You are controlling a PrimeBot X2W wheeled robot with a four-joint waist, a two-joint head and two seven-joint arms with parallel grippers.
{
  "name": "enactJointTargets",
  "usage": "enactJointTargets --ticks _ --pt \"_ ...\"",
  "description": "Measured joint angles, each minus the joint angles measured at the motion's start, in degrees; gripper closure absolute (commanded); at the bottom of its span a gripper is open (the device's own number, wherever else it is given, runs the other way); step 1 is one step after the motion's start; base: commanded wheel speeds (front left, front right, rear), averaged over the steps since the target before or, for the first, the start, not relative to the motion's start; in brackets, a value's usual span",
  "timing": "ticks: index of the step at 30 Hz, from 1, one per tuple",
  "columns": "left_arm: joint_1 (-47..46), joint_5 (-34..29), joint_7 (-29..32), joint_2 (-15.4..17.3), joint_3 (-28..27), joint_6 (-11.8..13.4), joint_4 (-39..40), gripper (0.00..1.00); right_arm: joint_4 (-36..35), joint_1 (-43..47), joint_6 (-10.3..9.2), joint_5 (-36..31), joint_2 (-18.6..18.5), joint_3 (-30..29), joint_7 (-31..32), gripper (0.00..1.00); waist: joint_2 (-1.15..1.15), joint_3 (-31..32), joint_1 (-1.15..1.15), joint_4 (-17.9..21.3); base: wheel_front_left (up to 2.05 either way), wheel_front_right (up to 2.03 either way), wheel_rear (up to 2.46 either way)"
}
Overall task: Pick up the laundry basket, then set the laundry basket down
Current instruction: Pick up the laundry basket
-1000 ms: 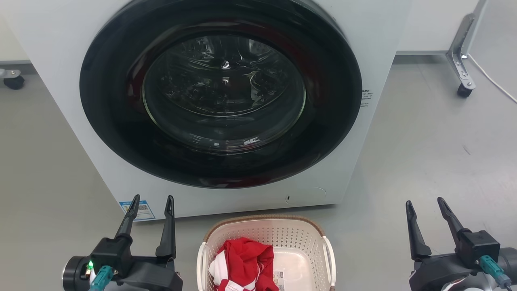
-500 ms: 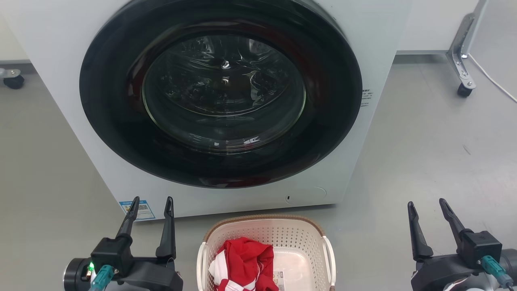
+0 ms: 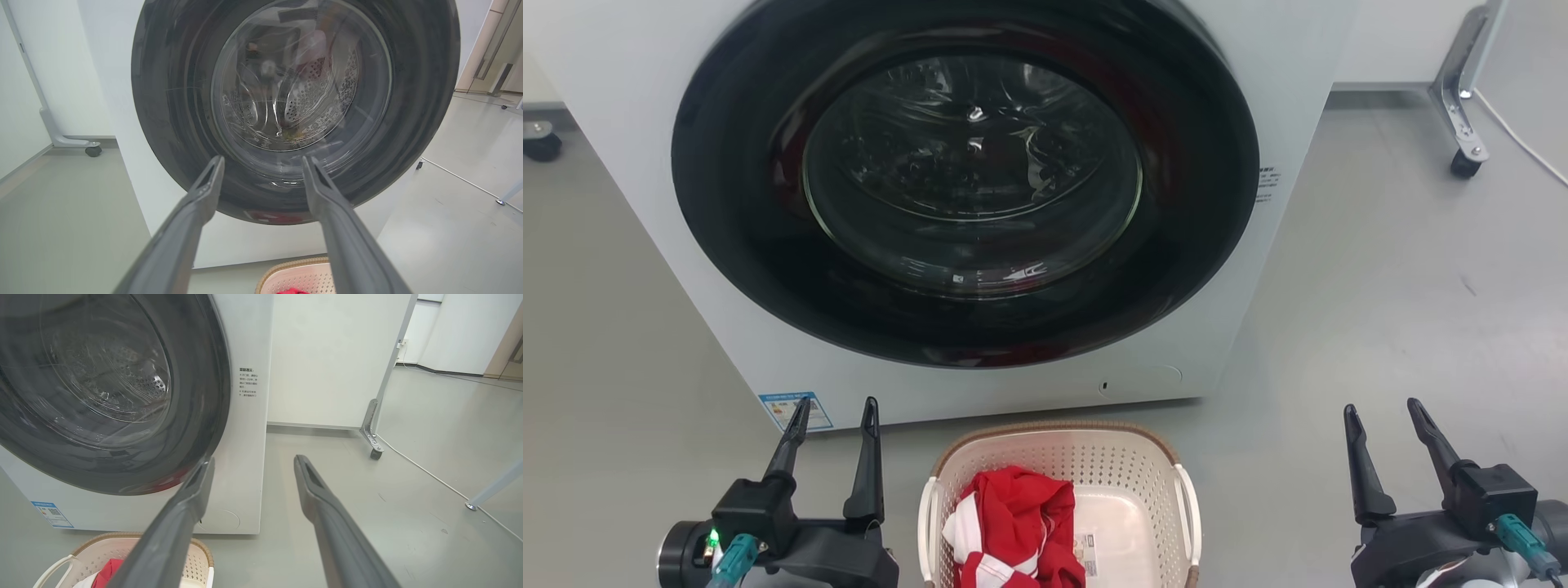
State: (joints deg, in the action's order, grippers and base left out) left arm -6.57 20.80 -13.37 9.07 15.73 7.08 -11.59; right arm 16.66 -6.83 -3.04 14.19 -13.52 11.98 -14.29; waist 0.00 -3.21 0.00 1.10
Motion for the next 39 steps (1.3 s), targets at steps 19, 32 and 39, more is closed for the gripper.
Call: enactJointTargets --ticks 19,32,39 --pt "-5.2 0.2 1.8 -1.9 1.1 -0.6 -0.8 0.0 0.8 -5.1 0.54 0.6 0.7 -1.1 0.0 0.0 0.0 -9.9 0.0 -0.2 0.0 0.0 0.0" --pt "-13.2 0.3 3.9 -2.2 1.3 -1.6 -5.3 0.0 3.0 -10.6 1.57 0.5 2.3 -0.4 0.0 0.0 0.0 -20.2 0.01 0.0 0.0 0.0 0.0" --pt "-17.7 0.3 4.8 -2.4 1.5 -2.1 -8.1 0.0 4.6 -14.4 2.13 0.3 3.2 0.6 -0.2 0.0 0.0 -26.2 0.02 0.4 0.0 0.0 0.0"
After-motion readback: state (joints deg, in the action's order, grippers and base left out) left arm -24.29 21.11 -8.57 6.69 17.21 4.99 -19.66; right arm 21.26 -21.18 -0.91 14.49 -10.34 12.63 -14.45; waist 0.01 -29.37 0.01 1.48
